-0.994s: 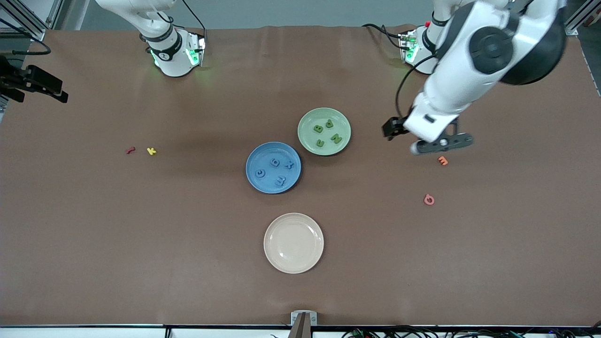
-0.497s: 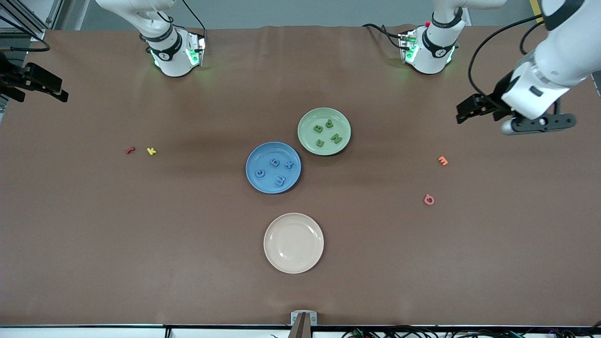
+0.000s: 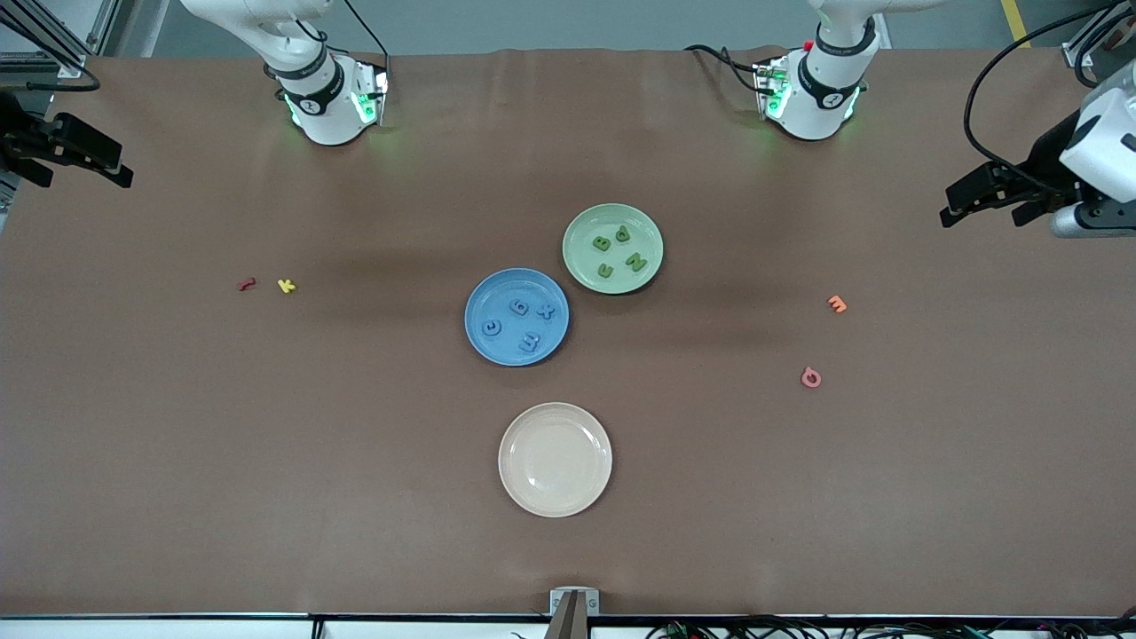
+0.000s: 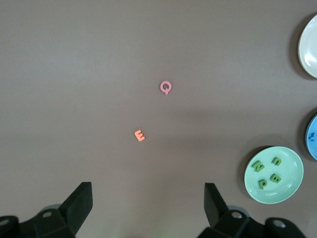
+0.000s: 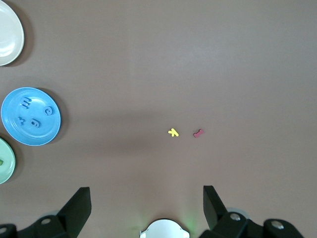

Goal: Sort letters by color into matching plates

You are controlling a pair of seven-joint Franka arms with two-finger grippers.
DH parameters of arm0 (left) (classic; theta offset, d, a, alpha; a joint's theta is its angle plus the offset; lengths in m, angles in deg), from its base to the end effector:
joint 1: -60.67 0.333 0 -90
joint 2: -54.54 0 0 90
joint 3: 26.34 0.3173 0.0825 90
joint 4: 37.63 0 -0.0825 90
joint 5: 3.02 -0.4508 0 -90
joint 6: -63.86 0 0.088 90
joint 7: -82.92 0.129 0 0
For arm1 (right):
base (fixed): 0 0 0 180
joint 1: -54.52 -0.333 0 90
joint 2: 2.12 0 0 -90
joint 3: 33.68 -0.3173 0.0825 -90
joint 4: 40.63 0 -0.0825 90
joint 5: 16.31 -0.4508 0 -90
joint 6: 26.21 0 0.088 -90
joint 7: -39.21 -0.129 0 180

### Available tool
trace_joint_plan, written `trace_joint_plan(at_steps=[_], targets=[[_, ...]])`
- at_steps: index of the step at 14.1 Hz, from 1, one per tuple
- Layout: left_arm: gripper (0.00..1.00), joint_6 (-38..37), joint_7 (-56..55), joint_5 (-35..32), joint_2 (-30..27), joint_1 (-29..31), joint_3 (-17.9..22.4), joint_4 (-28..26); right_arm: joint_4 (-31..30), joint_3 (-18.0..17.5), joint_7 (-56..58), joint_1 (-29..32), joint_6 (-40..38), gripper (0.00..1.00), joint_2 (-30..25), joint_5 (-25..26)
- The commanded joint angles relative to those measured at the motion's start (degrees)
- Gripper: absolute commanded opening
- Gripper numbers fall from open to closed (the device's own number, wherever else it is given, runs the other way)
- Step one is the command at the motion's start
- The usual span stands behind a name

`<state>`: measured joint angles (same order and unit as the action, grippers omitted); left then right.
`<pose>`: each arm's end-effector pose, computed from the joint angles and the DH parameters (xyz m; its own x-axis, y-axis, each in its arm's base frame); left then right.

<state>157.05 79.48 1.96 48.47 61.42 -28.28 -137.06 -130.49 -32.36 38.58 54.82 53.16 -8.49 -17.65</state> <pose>0.5906 -0.0238 0.5843 0.9990 0.0441 -0.0082 0.0446 -0.9956 0.0827 0.5637 -0.0133 0.6556 0.9968 -0.0345 -0.0721 -0.0364 -0.9990 -0.0250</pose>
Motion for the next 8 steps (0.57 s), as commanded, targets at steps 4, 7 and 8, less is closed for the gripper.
trace_joint_plan(at_steps=[4,7,8], targets=[[0.99,-0.38,1.15,-1.2,7.82,-1.64,1.59,11.45,-3.66,-0.62,0.45,2.08,1.31,1.0,-3.22,-0.76],[0.99,-0.73,2.99,-1.02,7.74,-1.19,1.5,11.28,-3.66,-0.62,0.54,2.08,1.31,1.0,-3.22,-0.68],[0.99,-0.82,2.82,-1.02,7.3,-1.19,1.59,11.1,-3.66,-0.62,0.45,2.08,1.22,1.0,-3.22,-0.68]])
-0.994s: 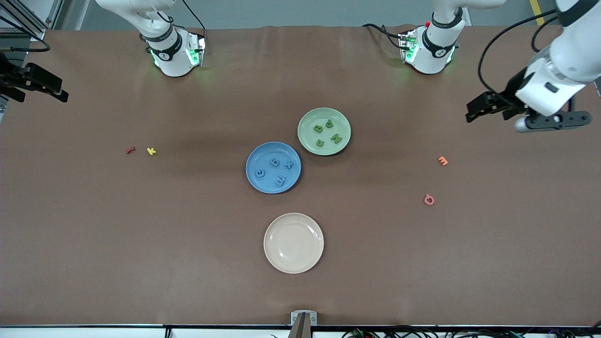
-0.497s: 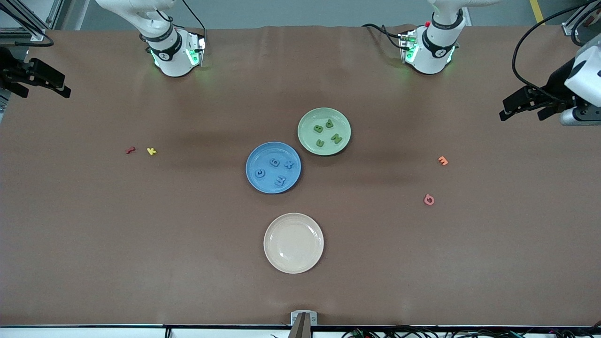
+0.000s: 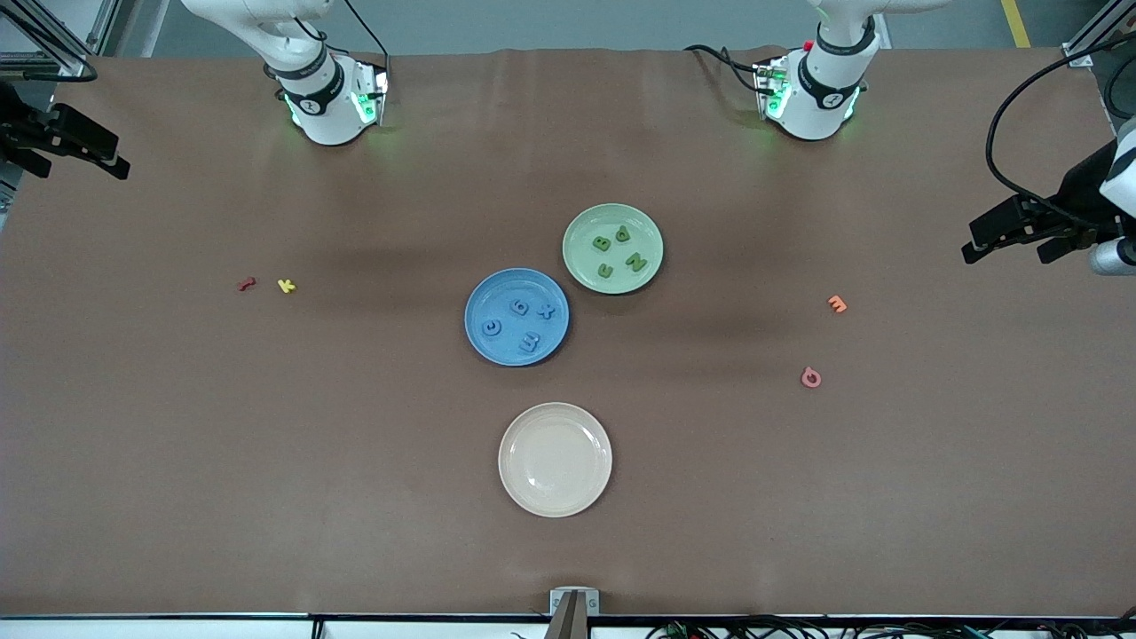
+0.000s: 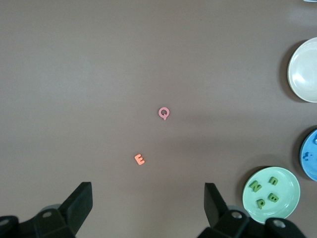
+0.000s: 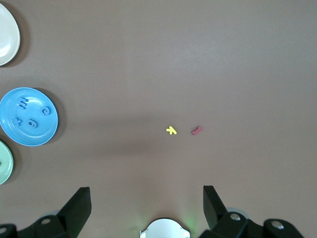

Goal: Sort letters by color into matching plates

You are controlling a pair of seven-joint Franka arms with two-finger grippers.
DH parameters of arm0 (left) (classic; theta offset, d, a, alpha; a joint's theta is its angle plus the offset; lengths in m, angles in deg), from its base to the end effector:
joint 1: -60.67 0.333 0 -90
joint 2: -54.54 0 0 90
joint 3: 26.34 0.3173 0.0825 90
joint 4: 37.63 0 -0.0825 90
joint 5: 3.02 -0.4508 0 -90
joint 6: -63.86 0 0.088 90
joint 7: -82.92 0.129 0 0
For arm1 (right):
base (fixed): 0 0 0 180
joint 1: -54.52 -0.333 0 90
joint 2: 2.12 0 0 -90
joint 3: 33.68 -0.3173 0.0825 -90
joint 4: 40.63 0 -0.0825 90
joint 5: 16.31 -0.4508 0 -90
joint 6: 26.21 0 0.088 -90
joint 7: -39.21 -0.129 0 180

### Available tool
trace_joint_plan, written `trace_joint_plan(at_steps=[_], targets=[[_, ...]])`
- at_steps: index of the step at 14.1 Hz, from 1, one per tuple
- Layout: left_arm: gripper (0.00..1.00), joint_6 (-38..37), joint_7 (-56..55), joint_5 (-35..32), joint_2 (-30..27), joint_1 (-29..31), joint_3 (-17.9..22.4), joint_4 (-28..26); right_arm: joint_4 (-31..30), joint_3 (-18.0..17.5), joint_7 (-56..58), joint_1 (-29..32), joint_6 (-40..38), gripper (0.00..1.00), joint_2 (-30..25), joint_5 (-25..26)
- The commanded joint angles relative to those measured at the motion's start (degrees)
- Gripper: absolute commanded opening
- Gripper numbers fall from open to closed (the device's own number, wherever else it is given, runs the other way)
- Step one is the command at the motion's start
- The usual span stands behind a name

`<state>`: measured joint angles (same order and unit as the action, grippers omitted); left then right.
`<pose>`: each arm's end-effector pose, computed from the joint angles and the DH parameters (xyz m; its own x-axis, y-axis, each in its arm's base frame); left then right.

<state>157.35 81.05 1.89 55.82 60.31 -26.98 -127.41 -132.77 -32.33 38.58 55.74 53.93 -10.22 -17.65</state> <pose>0.6349 -0.0216 0.5978 0.9990 0.0203 0.0394 0.0168 -0.9961 0.0872 0.5553 -0.0225 0.6530 0.9963 -0.0513 -0.0683 -0.0531 -0.9983 -0.0258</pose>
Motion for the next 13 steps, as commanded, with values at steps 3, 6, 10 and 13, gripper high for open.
trace_joint_plan(at_steps=[3,6,10,13], targets=[[0.99,-2.34,0.55,-0.95,-0.49,-0.17,0.2,1.19,-1.38,-1.17,0.54,1.07,0.46,1.0,-1.49,-0.68],[0.99,-3.75,0.81,-1.04,-0.58,-0.43,-0.24,0.84,-1.38,-1.17,0.45,0.63,0.46,1.0,-1.49,-0.68],[0.99,-3.75,0.9,-3.59,-0.67,-0.26,-1.47,1.1,-1.38,-1.17,0.54,0.1,0.46,1.0,-1.49,-0.41],[1.0,-3.66,0.9,-3.59,-0.67,-0.17,-1.47,1.36,-1.38,-1.17,0.45,-0.08,0.55,1.0,-1.49,-0.24]])
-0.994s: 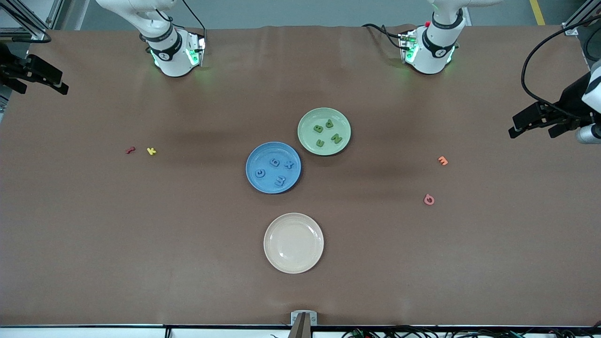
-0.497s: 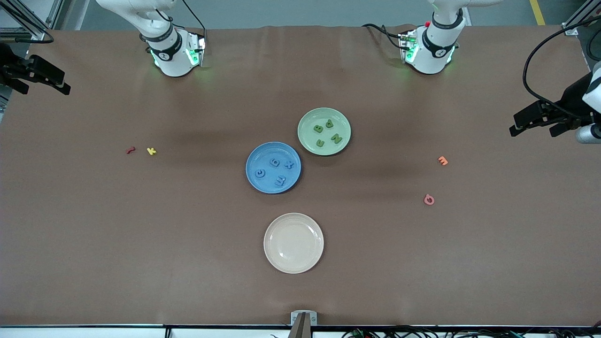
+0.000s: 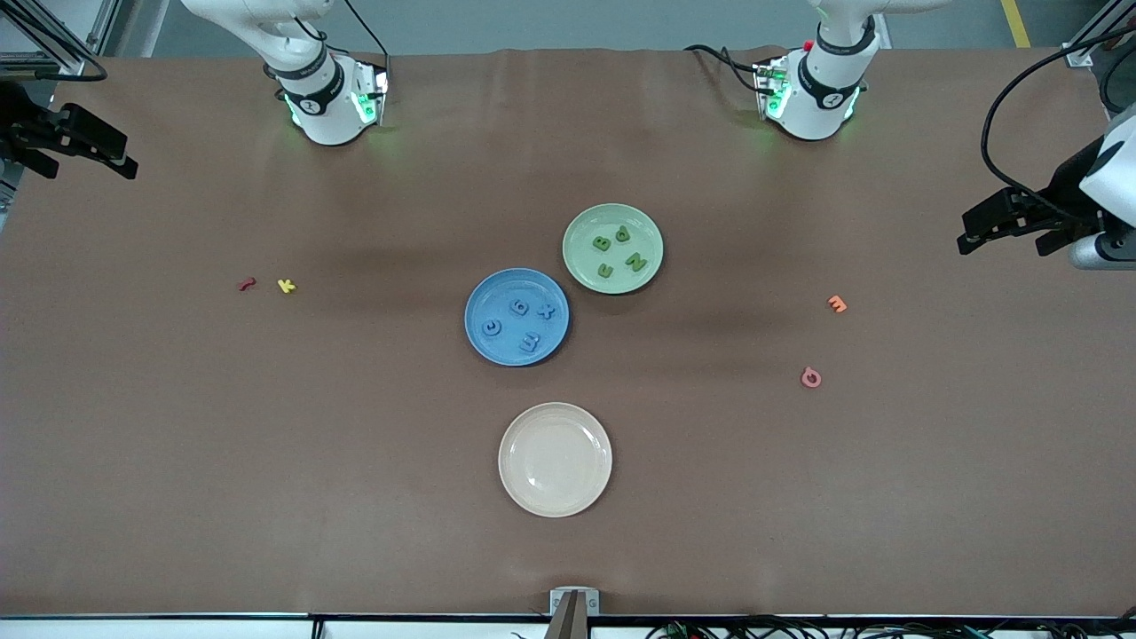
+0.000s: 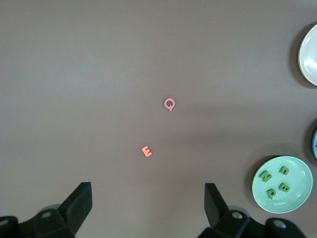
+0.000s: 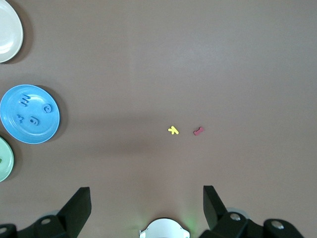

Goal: Sort letters by color into matching plates

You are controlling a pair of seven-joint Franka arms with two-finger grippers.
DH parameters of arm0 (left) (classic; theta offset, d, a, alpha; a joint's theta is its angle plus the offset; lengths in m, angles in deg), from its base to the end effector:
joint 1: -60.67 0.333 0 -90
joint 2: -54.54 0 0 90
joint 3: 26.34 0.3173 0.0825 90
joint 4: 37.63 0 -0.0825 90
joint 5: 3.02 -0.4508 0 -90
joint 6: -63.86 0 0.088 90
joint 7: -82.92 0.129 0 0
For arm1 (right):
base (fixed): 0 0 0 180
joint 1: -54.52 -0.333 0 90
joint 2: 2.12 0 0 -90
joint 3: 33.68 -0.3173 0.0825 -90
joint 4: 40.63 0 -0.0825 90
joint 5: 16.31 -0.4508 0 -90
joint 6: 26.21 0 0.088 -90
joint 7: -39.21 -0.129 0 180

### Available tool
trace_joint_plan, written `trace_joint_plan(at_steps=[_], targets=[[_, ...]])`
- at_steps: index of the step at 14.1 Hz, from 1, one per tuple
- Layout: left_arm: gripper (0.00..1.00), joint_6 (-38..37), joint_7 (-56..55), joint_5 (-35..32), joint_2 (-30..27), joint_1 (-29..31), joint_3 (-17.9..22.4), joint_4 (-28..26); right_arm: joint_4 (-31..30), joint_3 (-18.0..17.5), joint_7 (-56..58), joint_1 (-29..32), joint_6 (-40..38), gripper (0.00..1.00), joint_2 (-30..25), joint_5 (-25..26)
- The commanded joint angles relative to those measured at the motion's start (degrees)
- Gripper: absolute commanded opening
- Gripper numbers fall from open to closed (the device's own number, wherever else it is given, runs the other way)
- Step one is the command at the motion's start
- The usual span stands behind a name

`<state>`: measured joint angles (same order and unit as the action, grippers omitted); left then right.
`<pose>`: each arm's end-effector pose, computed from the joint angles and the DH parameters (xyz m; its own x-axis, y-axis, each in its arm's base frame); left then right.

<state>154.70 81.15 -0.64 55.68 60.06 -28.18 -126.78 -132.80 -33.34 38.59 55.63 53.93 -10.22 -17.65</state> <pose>0.6284 -0.0320 0.6008 0.9999 -0.0113 0.0083 -0.0116 -0.9990 0.0424 0.5557 -0.0110 0.6527 0.9971 -0.0319 -0.0687 -0.0336 -0.9992 -0.0234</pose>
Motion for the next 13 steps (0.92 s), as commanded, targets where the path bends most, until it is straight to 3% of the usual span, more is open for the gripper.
trace_joint_plan(at_steps=[1,13], targets=[[1.0,-1.02,0.8,-1.06,-0.53,0.08,-0.27,0.91,-1.35,-0.16,0.44,0.04,0.55,1.0,-1.48,-0.24],[1.0,-0.4,0.54,-1.06,-0.88,0.43,-2.55,0.91,-0.82,0.1,4.13,0.13,1.07,1.0,-1.22,-1.47]])
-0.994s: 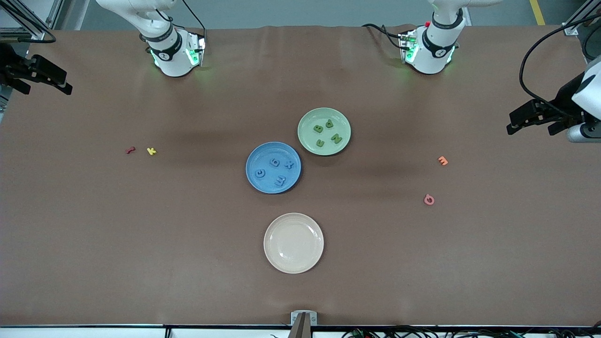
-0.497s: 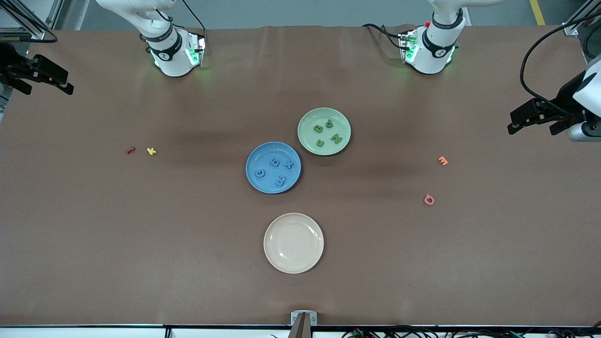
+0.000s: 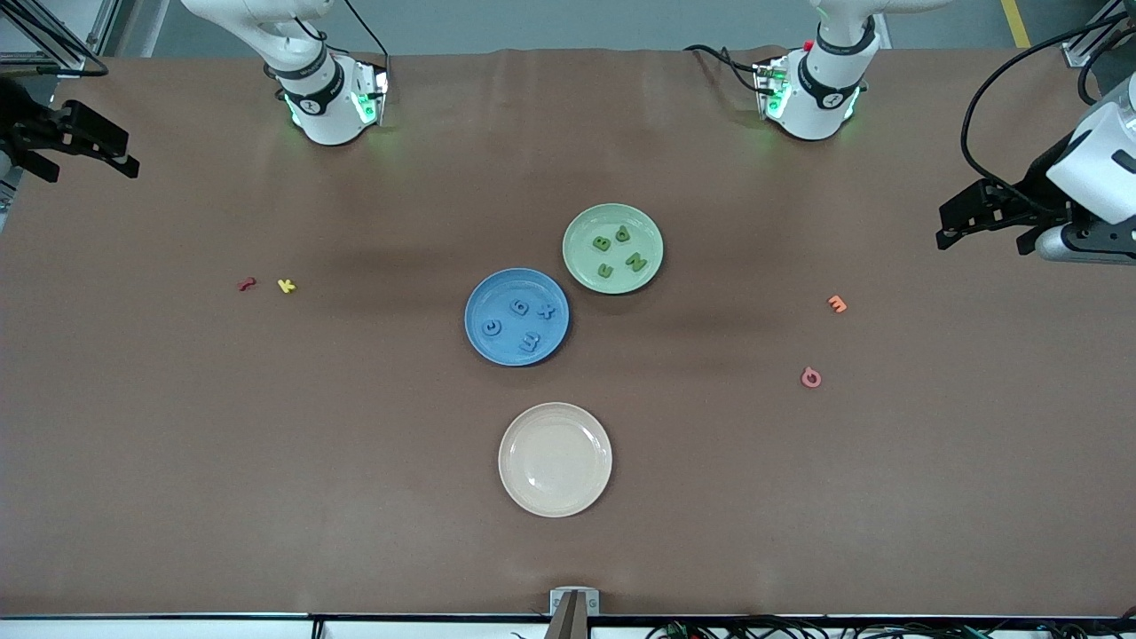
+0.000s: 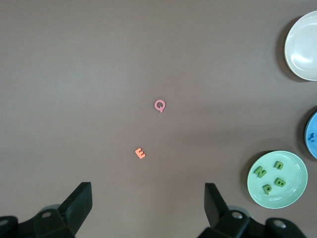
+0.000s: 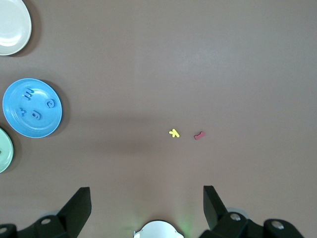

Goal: Sort letters by color into matching plates

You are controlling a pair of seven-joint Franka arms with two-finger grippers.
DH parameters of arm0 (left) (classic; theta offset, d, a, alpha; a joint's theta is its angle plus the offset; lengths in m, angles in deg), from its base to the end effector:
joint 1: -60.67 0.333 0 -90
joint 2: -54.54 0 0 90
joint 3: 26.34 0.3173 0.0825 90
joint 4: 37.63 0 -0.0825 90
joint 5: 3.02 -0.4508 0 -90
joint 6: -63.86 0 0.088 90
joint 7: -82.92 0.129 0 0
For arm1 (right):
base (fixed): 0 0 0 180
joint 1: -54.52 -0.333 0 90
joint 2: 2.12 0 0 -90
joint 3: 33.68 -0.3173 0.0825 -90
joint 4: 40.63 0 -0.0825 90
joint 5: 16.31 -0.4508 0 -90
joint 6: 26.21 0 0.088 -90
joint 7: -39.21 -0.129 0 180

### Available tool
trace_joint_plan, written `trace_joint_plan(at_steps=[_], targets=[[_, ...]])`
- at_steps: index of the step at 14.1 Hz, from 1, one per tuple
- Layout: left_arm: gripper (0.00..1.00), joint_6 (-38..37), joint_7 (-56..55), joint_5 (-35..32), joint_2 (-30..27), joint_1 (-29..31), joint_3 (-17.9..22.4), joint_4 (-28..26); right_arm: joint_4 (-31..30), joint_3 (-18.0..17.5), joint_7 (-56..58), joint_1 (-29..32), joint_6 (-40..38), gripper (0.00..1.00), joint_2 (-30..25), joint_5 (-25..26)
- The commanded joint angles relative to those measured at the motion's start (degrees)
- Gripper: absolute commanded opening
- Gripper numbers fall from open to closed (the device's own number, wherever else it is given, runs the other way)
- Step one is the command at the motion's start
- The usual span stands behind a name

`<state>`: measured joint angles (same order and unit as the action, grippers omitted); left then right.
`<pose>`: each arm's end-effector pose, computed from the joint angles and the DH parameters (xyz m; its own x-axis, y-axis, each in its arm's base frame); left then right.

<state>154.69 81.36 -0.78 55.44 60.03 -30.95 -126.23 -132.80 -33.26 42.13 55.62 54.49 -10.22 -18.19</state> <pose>0.6254 -0.0621 0.6086 0.9977 -0.0638 0.0221 -0.0646 -0.9971 0.0410 0.5570 -0.0104 0.6535 0.9979 0.0299 -0.0569 0.0278 -0.9989 -0.0366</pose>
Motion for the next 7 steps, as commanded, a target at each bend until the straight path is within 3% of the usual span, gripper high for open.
trace_joint_plan(at_steps=[1,7], targets=[[1.0,-0.3,0.32,-0.92,-0.55,0.9,0.31,0.36,-0.82,-0.16,0.59,0.05,0.51,1.0,-1.22,-0.93],[1.0,-0.21,0.32,-0.92,-0.55,1.17,0.22,0.27,-0.91,-0.07,0.5,0.14,0.16,1.0,-1.48,-0.93]])
